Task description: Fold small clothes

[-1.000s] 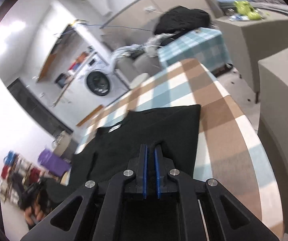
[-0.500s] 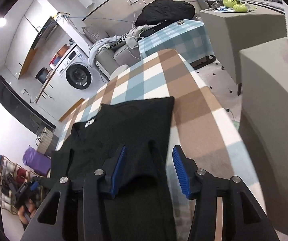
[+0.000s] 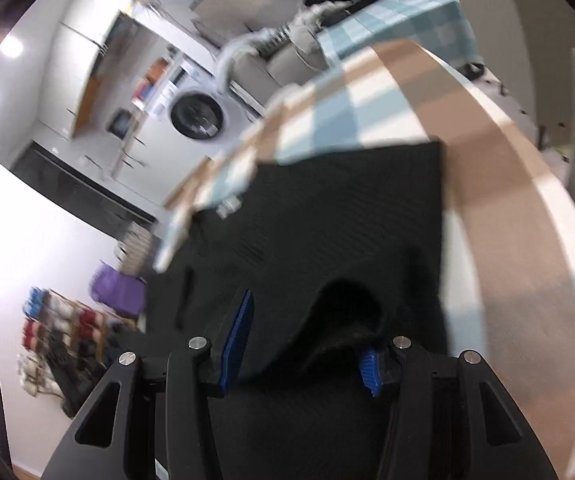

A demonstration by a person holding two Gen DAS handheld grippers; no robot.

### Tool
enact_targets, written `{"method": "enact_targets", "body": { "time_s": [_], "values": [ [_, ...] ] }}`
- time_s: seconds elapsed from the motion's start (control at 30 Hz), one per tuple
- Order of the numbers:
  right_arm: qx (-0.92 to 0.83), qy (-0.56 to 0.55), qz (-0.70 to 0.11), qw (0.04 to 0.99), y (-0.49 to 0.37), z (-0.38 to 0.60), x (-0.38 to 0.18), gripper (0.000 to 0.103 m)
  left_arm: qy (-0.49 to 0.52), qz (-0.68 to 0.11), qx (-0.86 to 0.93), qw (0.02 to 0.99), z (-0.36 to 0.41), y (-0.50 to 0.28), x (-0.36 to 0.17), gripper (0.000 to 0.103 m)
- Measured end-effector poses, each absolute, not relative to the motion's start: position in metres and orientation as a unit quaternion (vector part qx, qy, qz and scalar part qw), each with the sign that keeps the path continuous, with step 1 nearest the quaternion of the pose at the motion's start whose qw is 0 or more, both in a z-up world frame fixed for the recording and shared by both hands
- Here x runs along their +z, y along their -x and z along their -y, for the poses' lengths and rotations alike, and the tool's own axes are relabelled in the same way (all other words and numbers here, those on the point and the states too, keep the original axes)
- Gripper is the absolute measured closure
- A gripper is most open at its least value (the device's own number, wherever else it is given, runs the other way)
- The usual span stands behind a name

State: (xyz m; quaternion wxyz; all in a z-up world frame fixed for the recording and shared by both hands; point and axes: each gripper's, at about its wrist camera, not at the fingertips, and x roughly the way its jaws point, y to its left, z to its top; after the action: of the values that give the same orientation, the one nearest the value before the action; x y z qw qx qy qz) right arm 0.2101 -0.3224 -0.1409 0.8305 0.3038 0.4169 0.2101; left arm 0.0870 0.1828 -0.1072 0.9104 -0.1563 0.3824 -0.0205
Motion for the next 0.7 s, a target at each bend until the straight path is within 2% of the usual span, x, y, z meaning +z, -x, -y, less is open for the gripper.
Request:
{"method": "enact_targets", "body": {
  "time_s": [0.13, 0.27, 0.7],
  "values": [
    [0.175, -0.312, -0.392, 0.848, -0.230, 0.327, -0.131, 0.055, 0.179, -0.364, -0.004, 0.914, -0.199, -0.086, -0.097, 0.037],
    [0.145, -0.260, -0.390, 0.871, -0.230, 0.336, -0.119, 0.055, 0.178, -0.362, 0.016, 0.915, -0.218, -0.081, -0.093, 0.037],
    [0.133, -0.187, -0.415, 0.880, -0.221, 0.347, -0.131, 0.053, 0.141, -0.414, 0.029, 0.899, -0.217, -0.131, -0.128, 0.037]
  ]
}}
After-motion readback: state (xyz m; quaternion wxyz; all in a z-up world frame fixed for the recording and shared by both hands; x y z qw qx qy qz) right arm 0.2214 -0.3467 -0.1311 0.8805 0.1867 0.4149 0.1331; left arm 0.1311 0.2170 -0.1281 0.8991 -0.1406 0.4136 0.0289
